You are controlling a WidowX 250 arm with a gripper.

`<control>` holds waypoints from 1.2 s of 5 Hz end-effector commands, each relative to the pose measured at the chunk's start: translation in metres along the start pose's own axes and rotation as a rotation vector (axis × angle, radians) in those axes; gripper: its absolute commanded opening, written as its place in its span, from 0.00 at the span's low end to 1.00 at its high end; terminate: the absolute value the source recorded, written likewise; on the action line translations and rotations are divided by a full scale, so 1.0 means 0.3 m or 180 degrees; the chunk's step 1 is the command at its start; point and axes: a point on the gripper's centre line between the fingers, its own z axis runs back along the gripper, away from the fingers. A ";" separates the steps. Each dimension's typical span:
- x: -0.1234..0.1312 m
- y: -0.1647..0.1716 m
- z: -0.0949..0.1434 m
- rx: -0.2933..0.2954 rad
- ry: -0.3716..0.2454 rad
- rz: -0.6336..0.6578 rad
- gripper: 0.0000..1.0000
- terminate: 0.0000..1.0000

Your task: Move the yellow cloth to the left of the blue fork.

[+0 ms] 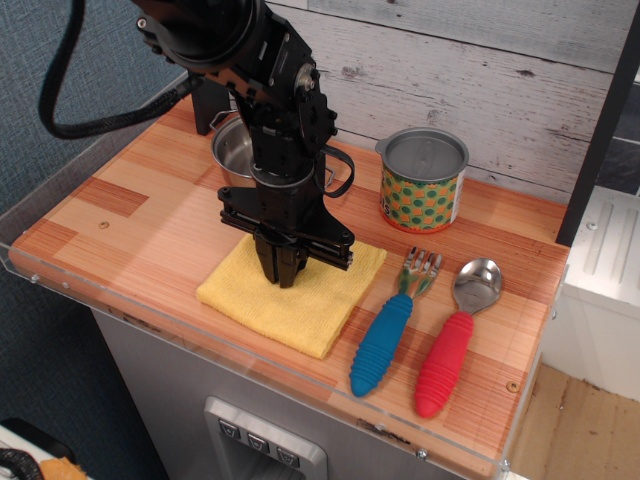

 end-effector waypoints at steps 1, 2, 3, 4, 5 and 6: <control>0.007 0.026 0.039 -0.0030 -0.0087 0.0178 1.00 0.00; 0.011 0.042 0.061 0.0060 -0.0147 0.0285 1.00 0.00; 0.014 0.059 0.088 0.0106 -0.0169 0.0347 1.00 0.00; 0.026 0.070 0.135 0.0059 -0.0214 0.0392 1.00 0.00; 0.039 0.087 0.199 -0.0009 -0.0320 0.0429 1.00 0.00; 0.052 0.085 0.244 -0.0138 -0.0428 0.0362 1.00 0.00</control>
